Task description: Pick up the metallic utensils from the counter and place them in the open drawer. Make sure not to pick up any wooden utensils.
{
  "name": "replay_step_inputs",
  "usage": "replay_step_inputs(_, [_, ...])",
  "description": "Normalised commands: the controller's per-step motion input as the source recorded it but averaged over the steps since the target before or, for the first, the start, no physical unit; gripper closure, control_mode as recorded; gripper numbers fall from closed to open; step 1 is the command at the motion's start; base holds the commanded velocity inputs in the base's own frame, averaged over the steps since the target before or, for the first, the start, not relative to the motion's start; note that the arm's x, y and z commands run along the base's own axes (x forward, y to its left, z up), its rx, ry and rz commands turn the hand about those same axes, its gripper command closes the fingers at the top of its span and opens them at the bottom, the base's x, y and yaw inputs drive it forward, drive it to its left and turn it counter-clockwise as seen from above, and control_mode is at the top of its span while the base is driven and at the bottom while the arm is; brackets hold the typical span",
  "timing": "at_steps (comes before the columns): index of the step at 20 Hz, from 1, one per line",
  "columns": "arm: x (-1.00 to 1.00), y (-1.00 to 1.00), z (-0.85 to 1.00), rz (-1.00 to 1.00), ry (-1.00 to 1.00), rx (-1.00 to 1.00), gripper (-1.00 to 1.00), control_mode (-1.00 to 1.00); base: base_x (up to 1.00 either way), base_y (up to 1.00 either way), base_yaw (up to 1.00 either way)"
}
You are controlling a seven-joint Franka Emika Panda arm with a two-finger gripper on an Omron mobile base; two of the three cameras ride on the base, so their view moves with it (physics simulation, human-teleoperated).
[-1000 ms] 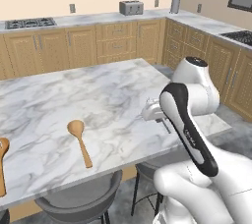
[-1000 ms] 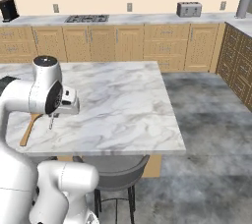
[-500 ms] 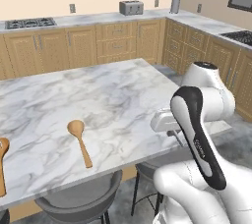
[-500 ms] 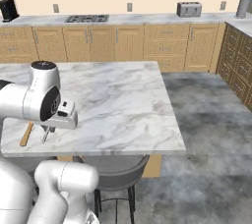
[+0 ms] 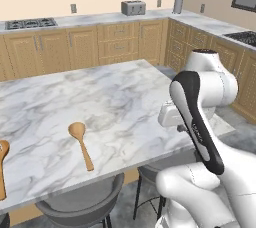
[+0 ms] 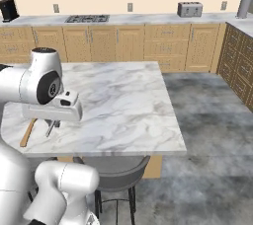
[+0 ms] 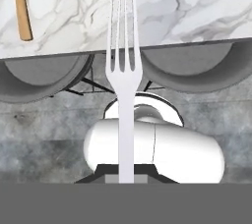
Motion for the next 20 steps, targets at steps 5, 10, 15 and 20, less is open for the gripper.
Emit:
replay_step_inputs(5, [-0.14,0.0,-0.1,0.0,-0.14,-0.06,1.0,-1.0,0.0,0.0,0.0])
replay_step_inputs(10, [0.0,0.0,0.0,0.0,0.0,0.0,1.0,-1.0,0.0,0.0,0.0])
replay_step_inputs(15, [0.0,0.0,0.0,0.0,0.0,0.0,1.0,1.0,-0.24,-0.1,-0.04])
replay_step_inputs(20, [0.0,0.0,0.0,0.0,0.0,0.0,1.0,1.0,-0.82,-0.31,-0.63])
